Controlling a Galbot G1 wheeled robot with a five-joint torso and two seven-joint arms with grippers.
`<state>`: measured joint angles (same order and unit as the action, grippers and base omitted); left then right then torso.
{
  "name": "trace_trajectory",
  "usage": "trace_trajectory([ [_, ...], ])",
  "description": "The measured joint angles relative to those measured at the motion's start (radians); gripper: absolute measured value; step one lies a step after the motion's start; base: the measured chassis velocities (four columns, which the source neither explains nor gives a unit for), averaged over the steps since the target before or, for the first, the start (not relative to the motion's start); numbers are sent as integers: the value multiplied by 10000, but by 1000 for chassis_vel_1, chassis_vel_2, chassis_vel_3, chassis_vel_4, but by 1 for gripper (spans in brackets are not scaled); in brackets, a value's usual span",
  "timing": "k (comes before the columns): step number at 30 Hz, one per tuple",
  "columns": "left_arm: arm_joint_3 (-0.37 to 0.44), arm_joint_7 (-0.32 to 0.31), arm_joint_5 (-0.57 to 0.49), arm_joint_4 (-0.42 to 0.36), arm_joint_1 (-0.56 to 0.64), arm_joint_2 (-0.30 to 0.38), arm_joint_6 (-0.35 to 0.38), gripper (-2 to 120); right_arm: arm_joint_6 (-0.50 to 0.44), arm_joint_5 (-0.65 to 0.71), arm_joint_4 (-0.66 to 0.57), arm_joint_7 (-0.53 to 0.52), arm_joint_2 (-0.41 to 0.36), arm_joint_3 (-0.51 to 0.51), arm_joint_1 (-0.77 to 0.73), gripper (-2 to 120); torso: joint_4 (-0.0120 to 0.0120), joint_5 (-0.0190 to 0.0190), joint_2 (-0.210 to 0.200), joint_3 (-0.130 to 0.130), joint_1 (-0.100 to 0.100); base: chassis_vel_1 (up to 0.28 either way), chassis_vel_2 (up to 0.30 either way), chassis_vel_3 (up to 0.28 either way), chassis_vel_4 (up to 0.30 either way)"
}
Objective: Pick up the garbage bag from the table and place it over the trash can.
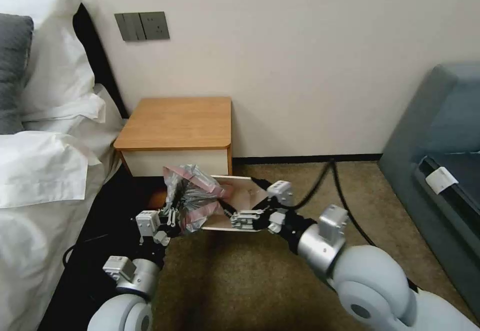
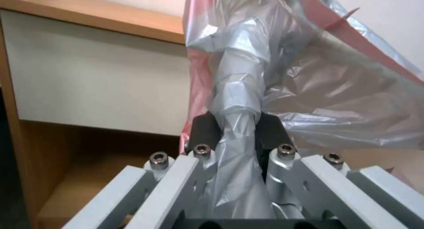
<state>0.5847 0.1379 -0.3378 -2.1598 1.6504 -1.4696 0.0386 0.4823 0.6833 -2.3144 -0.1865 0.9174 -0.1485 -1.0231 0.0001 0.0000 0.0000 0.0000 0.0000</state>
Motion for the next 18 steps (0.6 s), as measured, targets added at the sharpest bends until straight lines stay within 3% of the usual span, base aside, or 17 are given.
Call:
trace_trajectory([
  [9, 8, 0, 13, -105, 67, 21, 12, 10, 42, -645, 1645, -112, 736, -1148, 1224, 100, 0, -1, 0, 0, 0, 0, 0, 0, 0],
  [18, 35, 0, -6, -78, 93, -22, 39, 10, -35, -762, 2117, -112, 942, -1435, 1706, 95, -1, -1, 0, 0, 0, 0, 0, 0, 0],
])
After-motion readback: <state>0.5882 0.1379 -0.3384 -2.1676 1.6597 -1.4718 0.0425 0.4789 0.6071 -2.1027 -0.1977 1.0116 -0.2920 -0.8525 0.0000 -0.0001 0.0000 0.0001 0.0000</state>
